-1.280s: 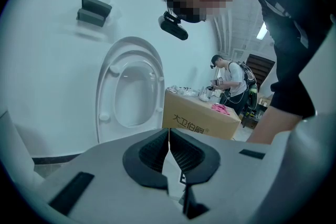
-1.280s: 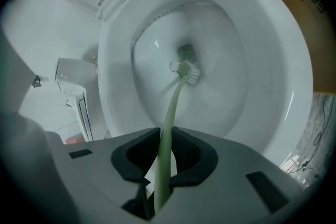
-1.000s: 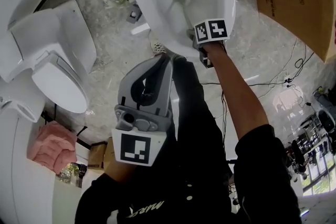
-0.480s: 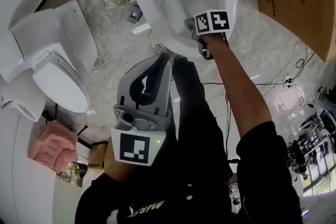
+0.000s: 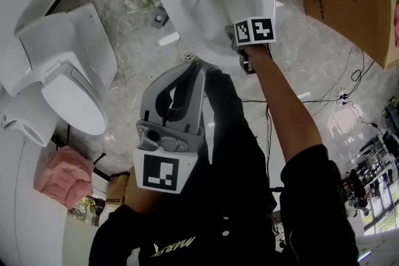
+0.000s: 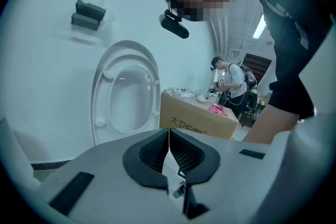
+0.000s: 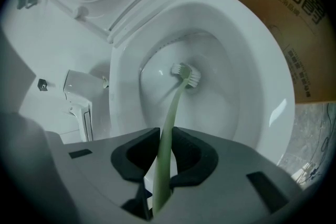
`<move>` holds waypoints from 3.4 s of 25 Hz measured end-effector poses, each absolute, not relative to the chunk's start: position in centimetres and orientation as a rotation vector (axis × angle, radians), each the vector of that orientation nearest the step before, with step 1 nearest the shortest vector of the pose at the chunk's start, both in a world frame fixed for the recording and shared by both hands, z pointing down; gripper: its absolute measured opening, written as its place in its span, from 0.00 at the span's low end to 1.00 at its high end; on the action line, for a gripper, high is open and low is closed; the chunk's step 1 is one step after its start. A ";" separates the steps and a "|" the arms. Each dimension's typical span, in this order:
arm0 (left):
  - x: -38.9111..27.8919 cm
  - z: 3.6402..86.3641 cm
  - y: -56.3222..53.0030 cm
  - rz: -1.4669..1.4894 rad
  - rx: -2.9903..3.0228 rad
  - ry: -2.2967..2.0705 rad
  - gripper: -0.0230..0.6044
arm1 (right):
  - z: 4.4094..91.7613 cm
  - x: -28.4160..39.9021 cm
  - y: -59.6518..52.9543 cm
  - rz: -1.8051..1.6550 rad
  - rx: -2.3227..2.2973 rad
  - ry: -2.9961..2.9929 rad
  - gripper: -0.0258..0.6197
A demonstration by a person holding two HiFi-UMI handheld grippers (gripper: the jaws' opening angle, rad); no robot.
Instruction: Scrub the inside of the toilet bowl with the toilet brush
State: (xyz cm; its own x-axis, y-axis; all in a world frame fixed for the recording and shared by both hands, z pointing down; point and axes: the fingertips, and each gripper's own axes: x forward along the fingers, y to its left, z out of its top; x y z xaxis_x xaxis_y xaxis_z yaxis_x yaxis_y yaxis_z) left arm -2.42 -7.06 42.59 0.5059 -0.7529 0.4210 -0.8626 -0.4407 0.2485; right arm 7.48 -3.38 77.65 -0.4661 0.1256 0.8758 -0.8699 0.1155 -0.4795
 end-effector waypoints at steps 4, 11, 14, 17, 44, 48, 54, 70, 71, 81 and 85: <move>-1.7 40.4 -6.7 0.333 2.359 -1.326 0.09 | 75.6 8.3 -2.1 1.445 0.752 -1.567 0.17; -1.4 35.8 -5.5 0.294 2.423 -1.320 0.09 | 69.6 8.9 -1.1 1.263 0.743 -1.680 0.17; -1.2 33.2 -4.9 0.272 2.432 -1.314 0.09 | 65.6 9.1 -0.5 1.190 0.738 -1.741 0.17; -1.2 30.1 -4.5 0.223 2.428 -1.304 0.09 | 61.0 9.5 0.6 1.129 0.749 -1.799 0.17; -4.1 1.8 -0.7 -0.045 2.761 -1.435 0.09 | 15.4 8.1 0.0 0.270 1.091 -2.421 0.17; -4.9 -1.2 0.1 -0.091 2.781 -1.469 0.09 | 10.4 8.4 0.3 0.181 1.156 -2.480 0.17; -4.7 -5.2 1.4 -0.178 2.818 -1.478 0.09 | 3.6 9.2 0.3 0.041 1.253 -2.587 0.17; -3.4 -8.2 2.5 -0.172 2.911 -1.472 0.09 | -5.6 13.1 1.4 -0.213 1.530 -2.716 0.17; -3.3 -8.4 2.5 -0.172 2.913 -1.476 0.09 | -5.8 13.2 1.3 -0.216 1.534 -2.717 0.17; -2.4 -8.6 2.4 -0.174 2.921 -1.497 0.09 | -6.1 13.8 1.3 -0.226 1.568 -2.718 0.17; -2.1 -8.3 2.3 -0.167 2.914 -1.493 0.09 | -6.2 13.8 1.2 -0.237 1.572 -2.710 0.17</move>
State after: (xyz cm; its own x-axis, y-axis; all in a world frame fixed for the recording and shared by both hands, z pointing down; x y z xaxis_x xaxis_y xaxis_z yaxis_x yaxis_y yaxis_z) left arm -2.08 2.29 -8.28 0.5819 -0.7988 -0.1526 -0.8128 -0.5777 -0.0752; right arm 13.82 1.21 -6.18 -0.4994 -0.8631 -0.0756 -0.8631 0.4880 0.1300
